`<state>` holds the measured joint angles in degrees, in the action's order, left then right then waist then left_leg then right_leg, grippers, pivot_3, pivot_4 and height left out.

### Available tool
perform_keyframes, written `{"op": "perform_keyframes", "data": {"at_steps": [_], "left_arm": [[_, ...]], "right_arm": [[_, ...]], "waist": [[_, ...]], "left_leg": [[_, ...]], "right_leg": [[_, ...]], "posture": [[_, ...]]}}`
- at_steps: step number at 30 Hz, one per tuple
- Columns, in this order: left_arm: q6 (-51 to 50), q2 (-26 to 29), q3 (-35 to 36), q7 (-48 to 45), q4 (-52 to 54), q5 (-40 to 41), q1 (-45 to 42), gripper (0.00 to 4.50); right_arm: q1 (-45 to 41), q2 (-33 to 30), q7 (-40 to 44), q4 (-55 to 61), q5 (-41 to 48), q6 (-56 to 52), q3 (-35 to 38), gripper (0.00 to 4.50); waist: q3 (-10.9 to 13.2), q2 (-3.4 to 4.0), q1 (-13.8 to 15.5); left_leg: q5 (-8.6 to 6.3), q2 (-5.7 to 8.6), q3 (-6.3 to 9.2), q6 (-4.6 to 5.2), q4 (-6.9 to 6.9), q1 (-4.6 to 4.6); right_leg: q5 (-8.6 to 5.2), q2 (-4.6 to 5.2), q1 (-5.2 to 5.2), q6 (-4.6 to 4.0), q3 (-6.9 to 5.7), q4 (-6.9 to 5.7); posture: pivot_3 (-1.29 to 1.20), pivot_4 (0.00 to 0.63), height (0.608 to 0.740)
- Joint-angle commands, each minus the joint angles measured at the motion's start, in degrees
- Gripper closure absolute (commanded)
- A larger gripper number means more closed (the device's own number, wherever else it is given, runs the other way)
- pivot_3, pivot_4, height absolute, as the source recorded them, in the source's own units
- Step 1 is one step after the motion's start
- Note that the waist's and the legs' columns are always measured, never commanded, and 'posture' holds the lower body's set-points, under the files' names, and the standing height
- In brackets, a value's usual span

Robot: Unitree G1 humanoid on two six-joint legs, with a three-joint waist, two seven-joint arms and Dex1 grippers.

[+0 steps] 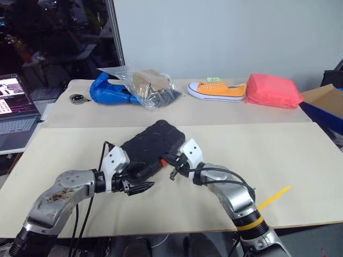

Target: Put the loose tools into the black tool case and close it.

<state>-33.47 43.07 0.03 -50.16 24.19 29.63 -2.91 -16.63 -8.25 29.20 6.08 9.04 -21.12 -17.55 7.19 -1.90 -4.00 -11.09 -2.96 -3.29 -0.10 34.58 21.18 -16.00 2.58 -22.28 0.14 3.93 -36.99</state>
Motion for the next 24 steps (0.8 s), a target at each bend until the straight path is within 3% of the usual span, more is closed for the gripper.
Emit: {"op": "perform_keyframes", "data": {"at_steps": [1,3,6,9,15,20,24], "left_arm": [[1.15,-1.26,2.99,1.18,2.11,1.26,2.28,0.00],[6.47,-4.48,5.90,2.19,2.43,1.47,3.24,0.00],[0.11,-3.17,13.20,-1.02,5.79,13.08,6.53,0.00],[-0.81,-0.84,20.06,-2.14,9.07,15.95,12.72,0.00],[-0.53,1.76,32.45,-6.06,10.61,16.95,26.08,0.00],[2.21,1.55,36.12,-8.59,10.59,13.60,33.08,0.00],[2.62,2.56,37.51,-11.28,7.70,14.36,33.66,0.00]], "right_arm": [[0.80,-0.06,0.76,6.19,3.92,3.37,4.81,4.45],[2.34,-3.00,3.09,10.80,5.54,3.15,6.67,4.02],[6.21,-9.84,7.91,19.09,9.33,0.27,9.21,3.22],[12.89,-19.40,13.16,27.61,14.47,-2.93,15.01,2.10],[28.52,-33.54,20.36,34.38,21.78,-5.78,33.56,0.07],[37.66,-37.08,25.01,33.71,22.26,-3.21,44.39,0.01],[38.06,-37.73,25.74,32.37,21.38,-2.01,45.26,0.01]], "waist": [[0.37,0.06,0.19],[0.42,0.14,0.46],[0.48,0.20,1.22],[0.46,0.20,1.62],[0.48,0.23,1.94],[0.67,0.15,2.19],[0.72,0.08,2.41]], "left_leg": [[0.00,0.00,-0.01,0.00,0.00,0.14],[0.02,0.02,-0.09,0.01,0.05,0.92],[0.43,0.09,-0.25,0.63,0.27,1.87],[-0.03,0.16,-0.32,0.37,0.31,2.61],[-0.60,0.26,-0.37,0.48,0.39,2.80],[-0.63,0.24,-0.36,0.51,0.46,2.02],[-0.62,0.14,-0.40,0.40,0.53,1.65]], "right_leg": [[0.01,0.03,-0.01,-0.01,0.00,0.00],[0.27,0.03,-0.51,0.04,-0.04,-0.01],[0.70,-0.27,-1.20,0.35,-0.30,-0.05],[0.46,-0.29,-1.90,0.49,-0.37,-0.02],[0.16,-0.10,-1.79,0.73,-0.33,0.48],[0.08,-0.14,-0.94,0.62,-0.44,0.81],[-0.05,-0.10,-0.74,0.40,-0.45,0.79]], "posture": [[0.00,0.150,0.740],[0.00,0.150,0.740],[0.00,0.150,0.740],[0.00,0.150,0.740],[0.00,0.150,0.740],[0.00,0.150,0.740],[0.00,0.150,0.740]]}}
